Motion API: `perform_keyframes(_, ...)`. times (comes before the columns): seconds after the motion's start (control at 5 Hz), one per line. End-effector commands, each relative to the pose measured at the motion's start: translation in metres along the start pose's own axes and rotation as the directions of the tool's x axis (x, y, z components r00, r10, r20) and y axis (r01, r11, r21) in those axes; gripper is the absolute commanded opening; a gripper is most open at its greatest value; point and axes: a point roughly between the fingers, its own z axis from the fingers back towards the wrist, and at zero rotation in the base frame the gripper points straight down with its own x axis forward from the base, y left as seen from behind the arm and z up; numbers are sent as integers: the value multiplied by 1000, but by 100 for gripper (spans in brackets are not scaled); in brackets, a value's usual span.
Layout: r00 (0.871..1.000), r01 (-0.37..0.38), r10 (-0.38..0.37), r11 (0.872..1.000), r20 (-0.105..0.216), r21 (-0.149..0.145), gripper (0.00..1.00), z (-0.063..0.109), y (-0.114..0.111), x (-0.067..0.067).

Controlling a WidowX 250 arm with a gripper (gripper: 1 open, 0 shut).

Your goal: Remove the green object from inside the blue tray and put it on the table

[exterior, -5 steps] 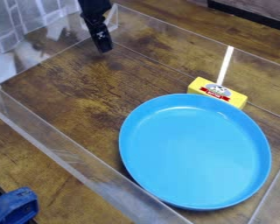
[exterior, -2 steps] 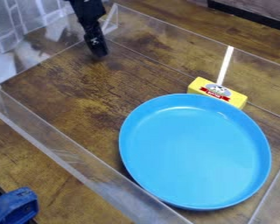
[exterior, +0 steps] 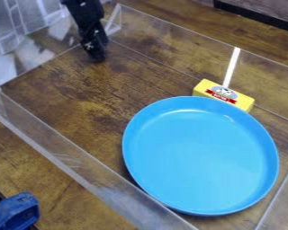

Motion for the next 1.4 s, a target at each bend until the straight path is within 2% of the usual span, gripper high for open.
perform_keyframes(0.0,994,103,-104,994,31,47,100,31,15,4)
perform_keyframes(0.2,985,165,-165,986,42,14,100,32,12,6)
perform_keyframes(0.6,987,156,-157,988,47,15,100,43,21,1)
perform_keyframes(1.0,986,153,-154,988,62,15,100,33,6,2)
perform_keyframes(1.2,991,122,-123,992,57,32,100,31,15,1)
